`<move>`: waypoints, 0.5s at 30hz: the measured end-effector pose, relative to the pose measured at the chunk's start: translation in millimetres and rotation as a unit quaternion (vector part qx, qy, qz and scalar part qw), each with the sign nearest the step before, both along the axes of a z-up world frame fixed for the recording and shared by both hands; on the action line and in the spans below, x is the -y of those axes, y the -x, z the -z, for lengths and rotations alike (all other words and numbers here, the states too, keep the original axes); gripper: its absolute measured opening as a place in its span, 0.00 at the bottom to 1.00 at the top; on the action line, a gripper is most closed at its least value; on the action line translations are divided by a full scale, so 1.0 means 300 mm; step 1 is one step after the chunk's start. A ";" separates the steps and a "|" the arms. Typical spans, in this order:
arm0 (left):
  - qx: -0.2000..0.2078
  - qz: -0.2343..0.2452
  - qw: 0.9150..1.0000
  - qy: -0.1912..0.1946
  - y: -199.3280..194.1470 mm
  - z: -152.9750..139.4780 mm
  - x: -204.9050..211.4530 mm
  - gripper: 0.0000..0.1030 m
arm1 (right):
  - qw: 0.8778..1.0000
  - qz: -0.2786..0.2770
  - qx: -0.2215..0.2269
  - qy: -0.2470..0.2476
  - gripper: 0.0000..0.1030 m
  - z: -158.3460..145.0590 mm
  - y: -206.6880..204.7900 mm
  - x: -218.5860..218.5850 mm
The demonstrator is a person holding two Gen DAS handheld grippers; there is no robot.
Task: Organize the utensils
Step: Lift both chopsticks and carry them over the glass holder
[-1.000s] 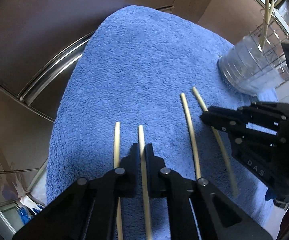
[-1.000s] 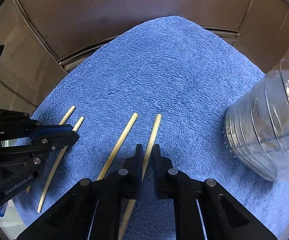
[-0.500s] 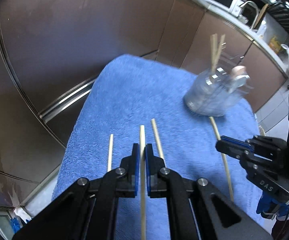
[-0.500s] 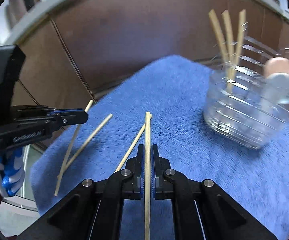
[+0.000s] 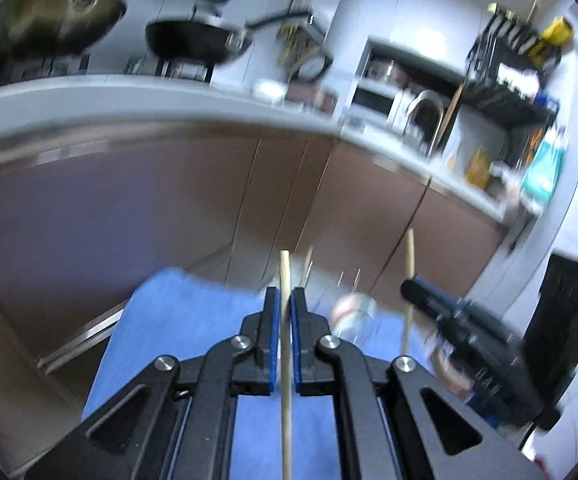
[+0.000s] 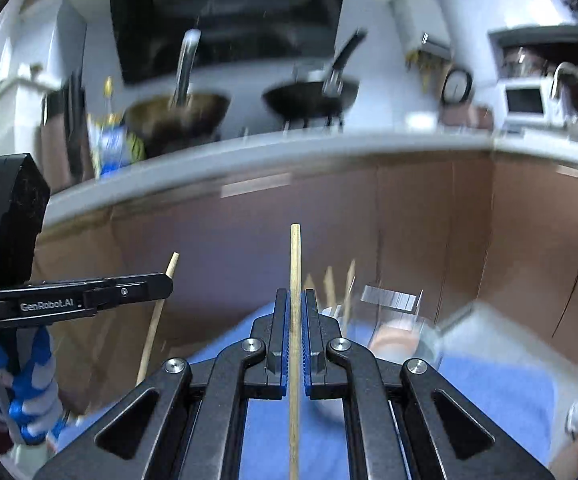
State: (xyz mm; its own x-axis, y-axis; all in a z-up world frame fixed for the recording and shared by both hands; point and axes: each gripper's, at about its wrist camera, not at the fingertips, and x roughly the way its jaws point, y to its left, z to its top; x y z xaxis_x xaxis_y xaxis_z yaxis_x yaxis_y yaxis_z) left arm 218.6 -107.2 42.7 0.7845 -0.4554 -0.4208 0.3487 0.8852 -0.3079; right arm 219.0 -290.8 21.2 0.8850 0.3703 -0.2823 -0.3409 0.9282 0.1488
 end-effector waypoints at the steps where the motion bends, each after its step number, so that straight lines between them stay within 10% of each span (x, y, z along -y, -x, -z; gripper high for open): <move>1: 0.014 -0.002 1.000 0.009 -0.020 -0.022 0.013 0.05 | 1.000 0.006 0.018 -0.007 0.05 -0.022 -0.020 0.014; 15: 0.115 -0.091 0.986 0.079 -0.302 0.018 0.108 0.05 | 0.991 0.059 0.096 -0.078 0.05 -0.023 -0.288 0.085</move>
State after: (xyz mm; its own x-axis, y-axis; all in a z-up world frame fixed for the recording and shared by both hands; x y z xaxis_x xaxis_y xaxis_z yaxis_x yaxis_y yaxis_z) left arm 309.2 -139.7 37.3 0.9259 -0.3437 -0.1566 0.2653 0.8870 -0.3780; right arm 305.4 -316.4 28.1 0.9564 0.2872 -0.0526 -0.2676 0.9343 0.2357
